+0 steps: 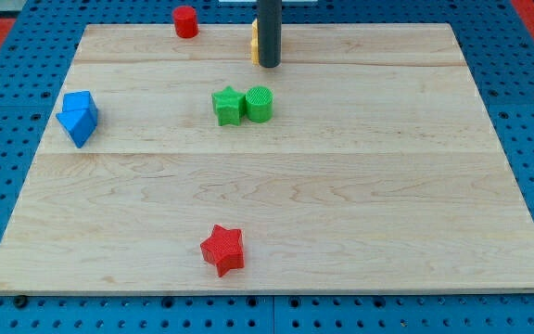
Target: Move arm away from the yellow heart
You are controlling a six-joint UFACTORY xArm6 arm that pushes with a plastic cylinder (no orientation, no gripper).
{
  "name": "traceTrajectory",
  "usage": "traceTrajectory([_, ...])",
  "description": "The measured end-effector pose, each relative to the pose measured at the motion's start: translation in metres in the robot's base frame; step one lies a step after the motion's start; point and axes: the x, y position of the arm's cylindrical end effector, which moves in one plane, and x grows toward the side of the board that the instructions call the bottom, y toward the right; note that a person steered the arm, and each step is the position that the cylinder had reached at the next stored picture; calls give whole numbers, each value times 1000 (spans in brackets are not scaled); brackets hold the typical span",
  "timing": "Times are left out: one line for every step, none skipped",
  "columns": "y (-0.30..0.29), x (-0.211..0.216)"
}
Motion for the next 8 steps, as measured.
traceTrajectory([-2,-19])
traceTrajectory([-13,-20])
traceTrajectory([-1,15])
traceTrajectory([-78,10])
traceTrajectory([-168,0])
traceTrajectory([-226,-1])
traceTrajectory([-237,-1])
traceTrajectory([-237,-2])
